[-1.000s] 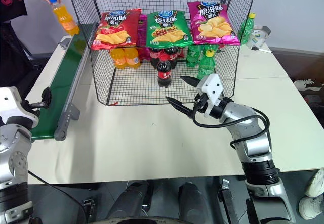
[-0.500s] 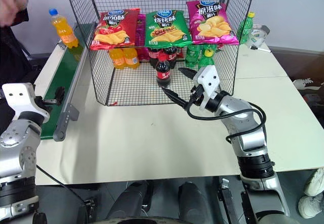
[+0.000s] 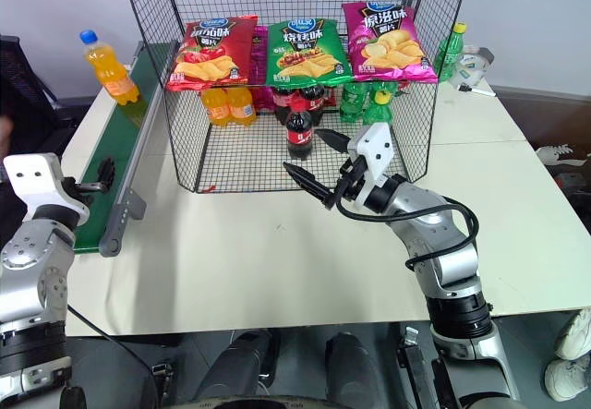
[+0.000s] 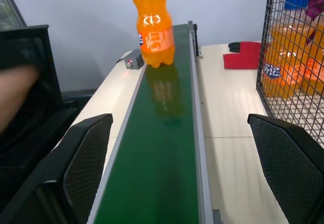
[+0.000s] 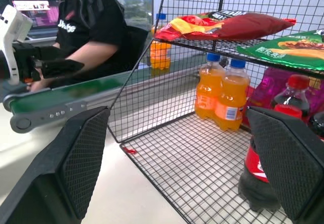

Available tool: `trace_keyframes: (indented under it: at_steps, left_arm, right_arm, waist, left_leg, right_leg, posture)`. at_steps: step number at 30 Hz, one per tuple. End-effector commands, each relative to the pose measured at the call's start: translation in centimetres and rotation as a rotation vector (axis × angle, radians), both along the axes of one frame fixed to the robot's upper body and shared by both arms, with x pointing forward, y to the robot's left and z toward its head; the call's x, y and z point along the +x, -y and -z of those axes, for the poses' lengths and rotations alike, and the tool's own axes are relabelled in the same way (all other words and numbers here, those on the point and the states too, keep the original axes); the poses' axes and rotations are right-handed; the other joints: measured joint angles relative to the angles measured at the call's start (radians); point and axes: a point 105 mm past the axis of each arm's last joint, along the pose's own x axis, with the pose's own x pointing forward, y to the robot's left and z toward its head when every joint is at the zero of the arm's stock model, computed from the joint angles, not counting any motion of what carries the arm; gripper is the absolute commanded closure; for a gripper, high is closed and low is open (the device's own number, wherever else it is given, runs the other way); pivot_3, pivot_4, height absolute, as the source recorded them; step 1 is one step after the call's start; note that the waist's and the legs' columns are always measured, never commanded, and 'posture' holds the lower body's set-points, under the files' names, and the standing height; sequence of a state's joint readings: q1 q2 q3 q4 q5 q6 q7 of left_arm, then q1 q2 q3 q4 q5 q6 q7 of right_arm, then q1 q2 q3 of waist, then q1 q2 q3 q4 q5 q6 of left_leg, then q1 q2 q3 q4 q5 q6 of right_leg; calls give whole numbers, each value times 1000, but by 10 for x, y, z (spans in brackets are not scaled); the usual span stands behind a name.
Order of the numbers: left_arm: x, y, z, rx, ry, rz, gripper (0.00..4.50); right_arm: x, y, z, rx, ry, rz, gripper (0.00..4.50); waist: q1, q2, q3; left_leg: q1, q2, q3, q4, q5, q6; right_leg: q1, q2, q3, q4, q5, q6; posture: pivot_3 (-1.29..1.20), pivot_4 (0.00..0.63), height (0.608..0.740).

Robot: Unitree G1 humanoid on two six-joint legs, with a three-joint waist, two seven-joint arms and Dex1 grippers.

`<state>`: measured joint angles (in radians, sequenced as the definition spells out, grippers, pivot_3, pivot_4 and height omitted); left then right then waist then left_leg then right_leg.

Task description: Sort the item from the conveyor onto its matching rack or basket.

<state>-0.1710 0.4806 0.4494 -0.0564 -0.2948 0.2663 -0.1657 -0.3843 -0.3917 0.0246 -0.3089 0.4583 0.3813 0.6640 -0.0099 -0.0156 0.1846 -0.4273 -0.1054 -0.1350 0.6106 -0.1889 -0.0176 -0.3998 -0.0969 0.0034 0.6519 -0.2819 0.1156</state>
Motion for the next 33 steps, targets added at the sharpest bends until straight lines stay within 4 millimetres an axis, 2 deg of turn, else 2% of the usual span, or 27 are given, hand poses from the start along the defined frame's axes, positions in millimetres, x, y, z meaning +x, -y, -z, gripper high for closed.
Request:
trace_keyframes:
  at_steps: [1,15,23,33]
  left_arm:
    - [-4,-10,-15,27,55,-36,22]
    - [-11,-34,-19,33,79,-105,22]
    - [-16,-44,-19,2,85,-126,22]
    - [-18,-43,-19,-38,92,-99,22]
  right_arm:
    - [-16,-12,-10,8,37,-90,0]
    - [-48,-42,10,-15,-35,-274,0]
    - [-49,-46,12,-9,-53,-292,0]
    - [-52,-48,15,-5,-70,-312,0]
  waist:
    - [0,0,0]
    - [0,0,0]
    - [0,0,0]
    - [0,0,0]
  left_leg:
    - [0,0,0,0,0,0]
    - [0,0,0,0,0,0]
    - [0,0,0,0,0,0]
    - [0,0,0,0,0,0]
  right_leg:
    - [0,0,0,0,0,0]
    - [-1,0,0,0,0,0]
    - [-2,0,0,0,0,0]
    - [-2,0,0,0,0,0]
  posture:
    - [0,150,740]
    - [0,150,740]
    - [0,150,740]
    - [0,150,740]
